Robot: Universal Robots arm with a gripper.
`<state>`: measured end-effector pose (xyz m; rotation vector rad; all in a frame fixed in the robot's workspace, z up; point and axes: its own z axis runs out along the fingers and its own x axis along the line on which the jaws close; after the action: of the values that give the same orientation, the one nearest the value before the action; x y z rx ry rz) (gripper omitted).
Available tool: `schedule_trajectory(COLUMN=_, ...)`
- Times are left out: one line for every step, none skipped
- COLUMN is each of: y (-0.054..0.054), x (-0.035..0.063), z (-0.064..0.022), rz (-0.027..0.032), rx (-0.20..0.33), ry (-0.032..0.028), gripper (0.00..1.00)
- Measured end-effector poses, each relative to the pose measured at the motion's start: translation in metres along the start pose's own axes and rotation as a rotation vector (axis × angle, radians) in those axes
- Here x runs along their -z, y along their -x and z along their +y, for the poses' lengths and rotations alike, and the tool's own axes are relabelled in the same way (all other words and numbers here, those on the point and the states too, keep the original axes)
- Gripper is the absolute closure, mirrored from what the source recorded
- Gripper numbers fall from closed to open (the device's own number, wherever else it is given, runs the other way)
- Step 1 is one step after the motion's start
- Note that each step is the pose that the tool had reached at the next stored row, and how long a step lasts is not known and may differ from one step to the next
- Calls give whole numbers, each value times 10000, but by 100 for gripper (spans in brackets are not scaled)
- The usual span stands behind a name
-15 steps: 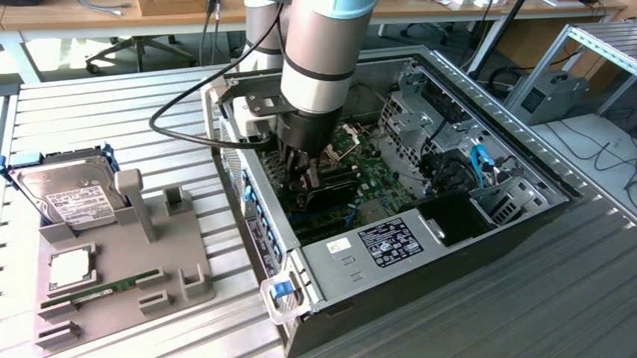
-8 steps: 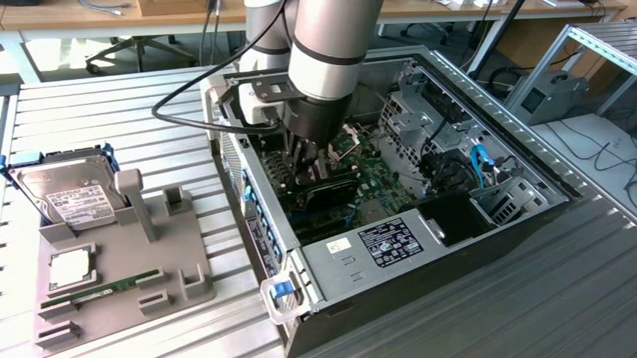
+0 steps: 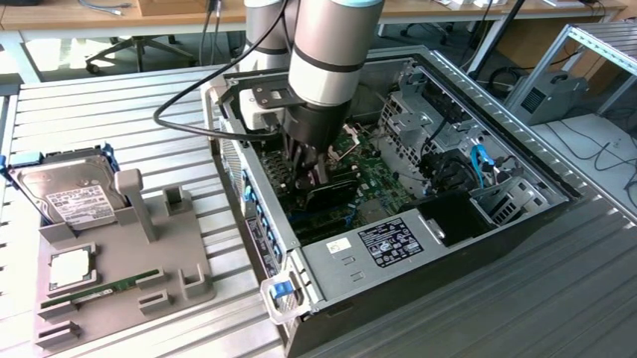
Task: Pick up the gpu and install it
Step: 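Press down on the gpu until it lock into place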
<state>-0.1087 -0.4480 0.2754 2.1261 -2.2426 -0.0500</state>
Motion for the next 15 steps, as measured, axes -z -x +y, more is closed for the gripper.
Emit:
schedule_trajectory(y=0, x=-18, z=-1, rz=6, rx=0, ry=5, gripper=89)
schedule_trajectory(y=0, x=-33, z=-1, rz=6, rx=-1, ry=6, gripper=89)
schedule_trajectory(y=-1, x=-45, z=-2, rz=9, rx=0, ry=8, gripper=89)
schedule_trajectory(y=0, x=-56, z=-1, rz=9, rx=1, ry=9, gripper=89)
schedule_trajectory(y=0, x=-67, z=0, rz=12, rx=0, ry=10, gripper=89)
schedule_trajectory(y=0, x=-75, z=0, rz=11, rx=-1, ry=8, gripper=89)
schedule_trajectory(y=0, x=-84, z=0, rz=7, rx=0, ry=6, gripper=89)
schedule_trajectory(y=0, x=-87, z=-1, rz=4, rx=0, ry=5, gripper=89)
schedule_trajectory(y=1, x=-88, z=-1, rz=3, rx=0, ry=4, gripper=89)
schedule_trajectory(y=1, x=-88, z=-1, rz=3, rx=0, ry=4, gripper=89)
schedule_trajectory(y=1, x=-88, z=-1, rz=3, rx=-1, ry=4, gripper=89)
schedule_trajectory(y=1, x=-88, z=-1, rz=3, rx=-1, ry=4, gripper=89)
schedule_trajectory(y=1, x=-87, z=-1, rz=3, rx=0, ry=4, gripper=89)
schedule_trajectory(y=1, x=-87, z=-1, rz=2, rx=0, ry=4, gripper=89)
schedule_trajectory(y=1, x=-87, z=-2, rz=1, rx=0, ry=3, gripper=89)
